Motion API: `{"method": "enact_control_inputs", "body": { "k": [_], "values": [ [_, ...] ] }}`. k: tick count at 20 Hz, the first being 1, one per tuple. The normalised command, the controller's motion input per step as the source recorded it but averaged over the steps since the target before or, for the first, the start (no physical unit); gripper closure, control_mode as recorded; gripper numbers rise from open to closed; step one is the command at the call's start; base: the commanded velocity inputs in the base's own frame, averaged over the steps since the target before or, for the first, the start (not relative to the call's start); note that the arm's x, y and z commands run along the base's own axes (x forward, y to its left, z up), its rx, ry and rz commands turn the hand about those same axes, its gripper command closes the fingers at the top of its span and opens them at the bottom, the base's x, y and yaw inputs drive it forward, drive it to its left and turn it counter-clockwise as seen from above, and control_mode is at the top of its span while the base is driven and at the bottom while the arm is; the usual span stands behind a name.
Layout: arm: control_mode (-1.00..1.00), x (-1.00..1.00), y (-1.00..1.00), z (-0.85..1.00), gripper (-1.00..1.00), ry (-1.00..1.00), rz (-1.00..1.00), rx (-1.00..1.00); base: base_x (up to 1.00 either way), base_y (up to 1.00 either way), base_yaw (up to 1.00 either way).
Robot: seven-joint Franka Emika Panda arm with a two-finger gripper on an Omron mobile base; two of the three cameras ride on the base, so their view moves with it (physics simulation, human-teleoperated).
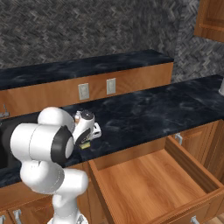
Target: Restock the sink supplies by placing the sponge and soap dispenser on the counter and next to the sink. Make sure the soap dispenser is upright.
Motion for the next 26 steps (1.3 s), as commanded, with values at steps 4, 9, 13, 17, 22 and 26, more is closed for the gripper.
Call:
{"method": "enact_control_inputs", "body": {
  "k": [4, 9, 13, 17, 22, 26],
  "values": [
    [-1.0, -0.05, 0.0, 0.43, -1.0, 0.0, 0.0, 0.0, 0.0, 0.0, 0.0],
    [-1.0, -0.53, -0.26, 1.0, -1.0, -0.08, 0.0, 0.0, 0.0, 0.0, 0.0],
    [-1.0, -0.67, -0.32, 1.0, -1.0, -0.13, 0.0, 0.0, 0.0, 0.0, 0.0],
    [-1.0, -0.63, -0.26, 1.0, -1.0, -0.15, 0.0, 0.0, 0.0, 0.0, 0.0],
    [-1.0, -0.56, -0.18, 1.0, -1.0, -0.2, 0.0, 0.0, 0.0, 0.0, 0.0],
    [-1.0, -0.49, 0.0, 1.0, -1.0, -0.23, 0.0, 0.0, 0.0, 0.0, 0.0]
  ]
}}
